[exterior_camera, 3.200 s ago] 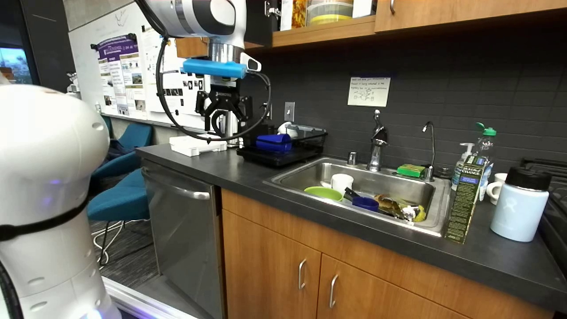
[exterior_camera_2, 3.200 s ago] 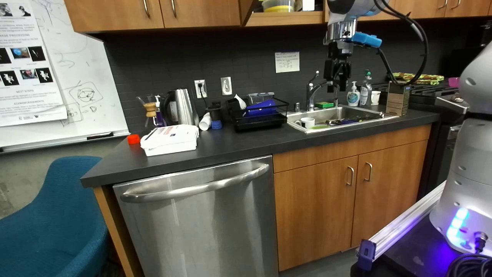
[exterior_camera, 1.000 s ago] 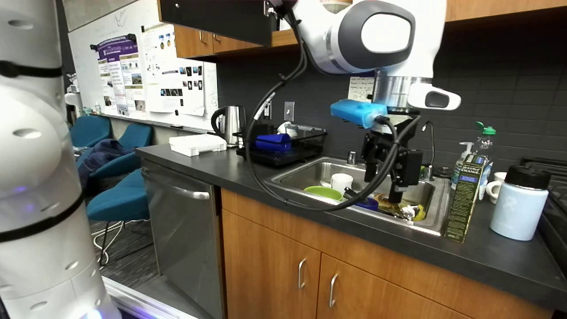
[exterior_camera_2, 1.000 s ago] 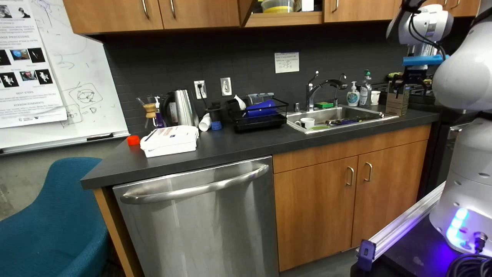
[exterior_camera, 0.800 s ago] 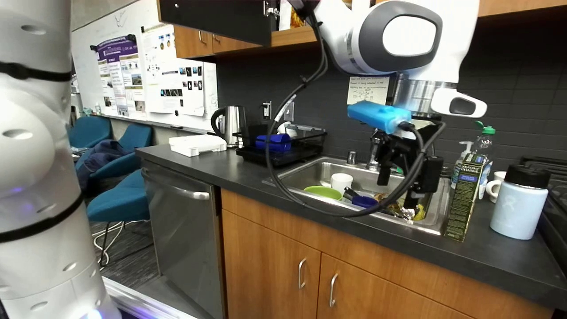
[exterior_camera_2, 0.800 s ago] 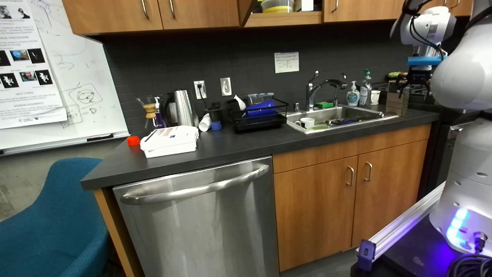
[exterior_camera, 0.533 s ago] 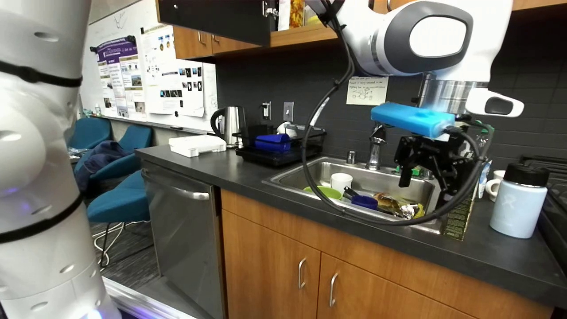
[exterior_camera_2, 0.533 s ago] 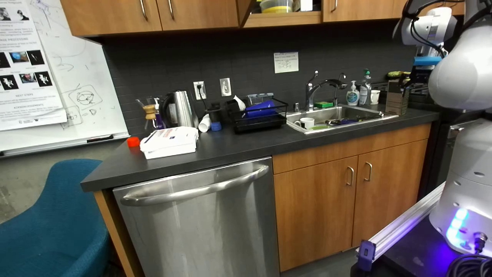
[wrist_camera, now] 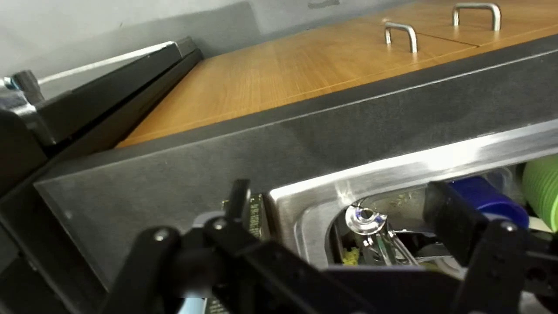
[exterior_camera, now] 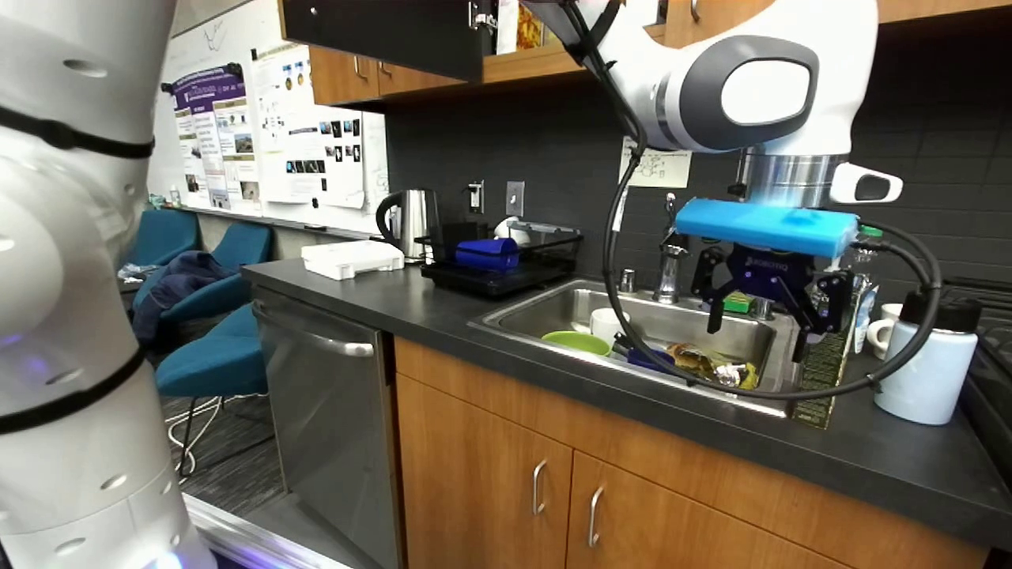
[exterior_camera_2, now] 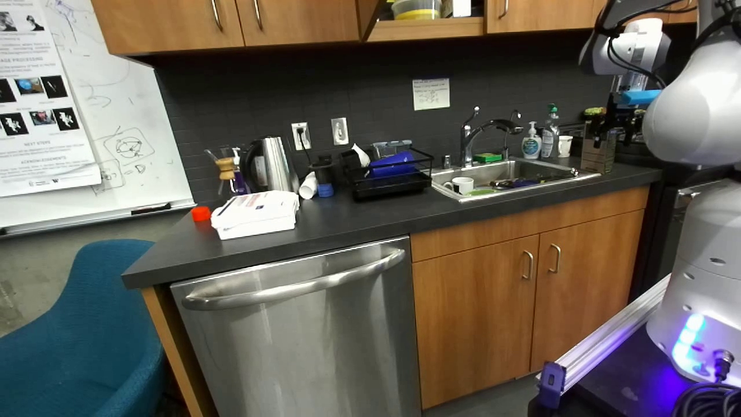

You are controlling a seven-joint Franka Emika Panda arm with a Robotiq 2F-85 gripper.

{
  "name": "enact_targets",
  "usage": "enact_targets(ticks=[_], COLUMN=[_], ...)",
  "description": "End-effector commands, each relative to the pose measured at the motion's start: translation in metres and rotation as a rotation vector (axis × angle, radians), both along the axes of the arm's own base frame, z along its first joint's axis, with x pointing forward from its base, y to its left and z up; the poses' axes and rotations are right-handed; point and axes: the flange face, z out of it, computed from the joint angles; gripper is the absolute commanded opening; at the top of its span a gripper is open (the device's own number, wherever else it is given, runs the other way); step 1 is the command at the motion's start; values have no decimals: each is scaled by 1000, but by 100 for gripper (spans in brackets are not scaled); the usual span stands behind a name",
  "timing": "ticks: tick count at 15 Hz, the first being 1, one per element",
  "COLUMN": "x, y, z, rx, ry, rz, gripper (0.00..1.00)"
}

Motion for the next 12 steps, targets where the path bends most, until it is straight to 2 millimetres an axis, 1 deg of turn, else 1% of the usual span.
enact_targets(ticks=[1,3,5,7,9,12], x=[1,-6,-20,-39,-65,-108], y=[10,17,24,34,43,56], z=[-2,-2,1,4,9,17], rx=[-65,-76,-76,-59,-43,-20], ry=[43,100,145,182,202,222], rz=[183,254,332,395,429,418], gripper=[100,100,100,100,100,100])
